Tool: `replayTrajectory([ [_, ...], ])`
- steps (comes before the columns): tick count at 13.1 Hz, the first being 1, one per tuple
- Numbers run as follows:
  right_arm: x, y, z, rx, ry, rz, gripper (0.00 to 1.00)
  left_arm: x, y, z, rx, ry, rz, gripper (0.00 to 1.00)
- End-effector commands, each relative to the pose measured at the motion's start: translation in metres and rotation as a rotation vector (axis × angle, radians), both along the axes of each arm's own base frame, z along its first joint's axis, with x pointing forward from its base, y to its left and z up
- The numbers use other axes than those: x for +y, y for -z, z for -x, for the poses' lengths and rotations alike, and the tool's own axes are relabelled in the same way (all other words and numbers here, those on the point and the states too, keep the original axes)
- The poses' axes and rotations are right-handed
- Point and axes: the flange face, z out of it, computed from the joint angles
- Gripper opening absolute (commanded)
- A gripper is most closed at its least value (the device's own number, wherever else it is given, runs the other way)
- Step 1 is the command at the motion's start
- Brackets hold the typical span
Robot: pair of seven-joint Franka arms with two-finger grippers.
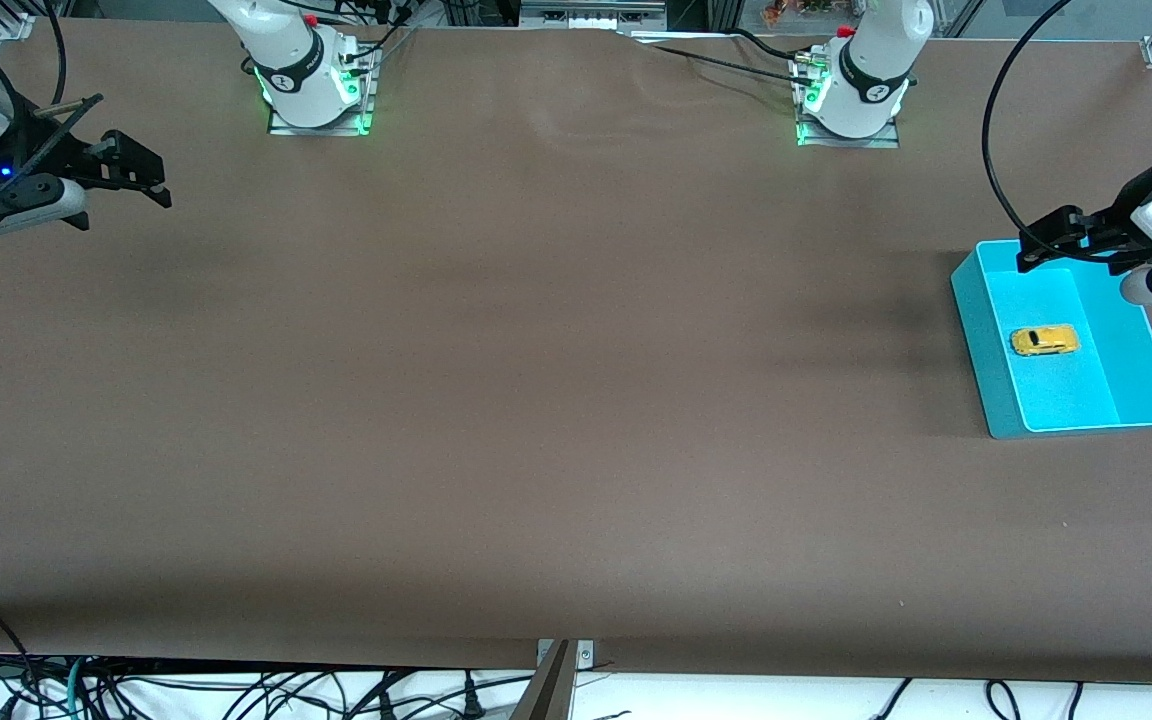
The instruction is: Wind and store yellow beetle car
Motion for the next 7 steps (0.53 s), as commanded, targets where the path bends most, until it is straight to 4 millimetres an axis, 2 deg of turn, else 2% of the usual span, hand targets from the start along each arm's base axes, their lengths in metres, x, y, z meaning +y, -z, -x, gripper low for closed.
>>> replayTrajectory([
  [1,-0.0008,-0.0072,-0.0014,0.006,-0.017,0.014,1.00,-0.0007,-0.0029,0.0006,0.007,-0.012,0.013,1.00],
  [7,-0.0005,-0.0072,-0.0014,0.005,-0.013,0.027,1.00,-0.0032,-0.0020,0.0002,0.008,-0.009,0.013,1.00],
])
